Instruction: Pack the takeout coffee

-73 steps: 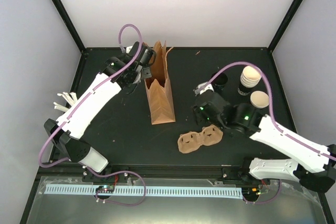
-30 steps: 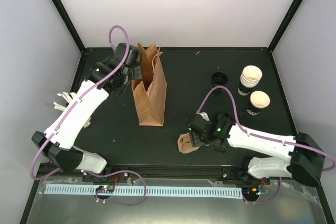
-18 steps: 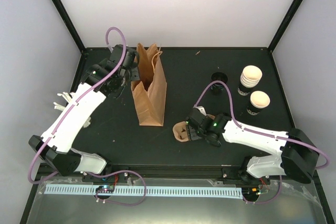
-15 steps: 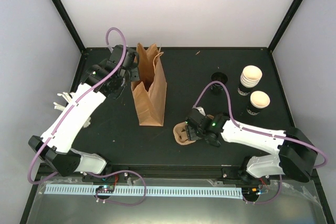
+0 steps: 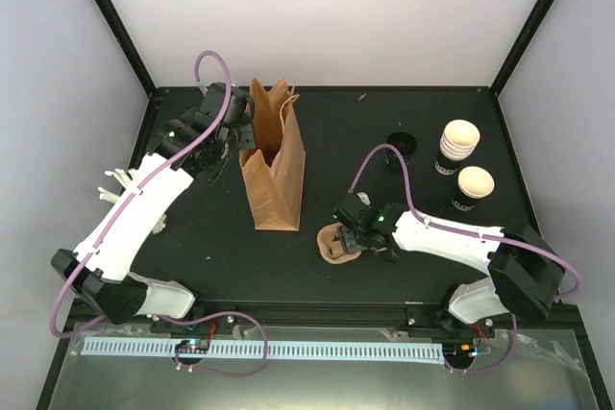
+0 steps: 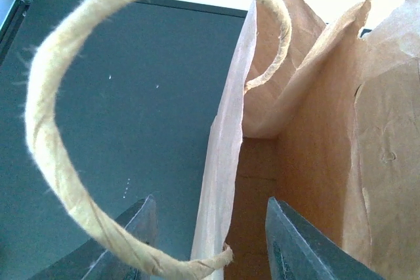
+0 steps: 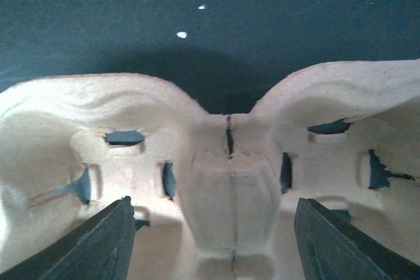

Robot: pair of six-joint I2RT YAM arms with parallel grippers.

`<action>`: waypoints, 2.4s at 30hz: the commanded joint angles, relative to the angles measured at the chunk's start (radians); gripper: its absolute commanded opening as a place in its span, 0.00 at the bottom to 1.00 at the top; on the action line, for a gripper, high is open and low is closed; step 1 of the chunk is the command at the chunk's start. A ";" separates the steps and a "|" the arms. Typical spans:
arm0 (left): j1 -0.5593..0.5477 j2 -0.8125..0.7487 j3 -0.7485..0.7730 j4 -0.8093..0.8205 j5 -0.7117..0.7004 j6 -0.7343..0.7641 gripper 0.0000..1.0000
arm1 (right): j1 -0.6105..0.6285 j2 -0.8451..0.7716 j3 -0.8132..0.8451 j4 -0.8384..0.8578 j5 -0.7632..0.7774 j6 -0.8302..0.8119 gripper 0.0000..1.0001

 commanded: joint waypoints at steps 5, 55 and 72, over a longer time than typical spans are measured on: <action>0.009 -0.039 -0.007 0.021 0.009 0.023 0.51 | -0.059 0.034 0.022 0.021 -0.027 -0.060 0.64; 0.076 -0.084 -0.085 0.060 0.195 0.092 0.97 | -0.064 -0.282 0.246 -0.182 0.052 -0.130 0.42; 0.077 0.028 0.055 -0.012 0.169 0.144 0.48 | -0.064 -0.340 0.257 -0.202 0.066 -0.137 0.42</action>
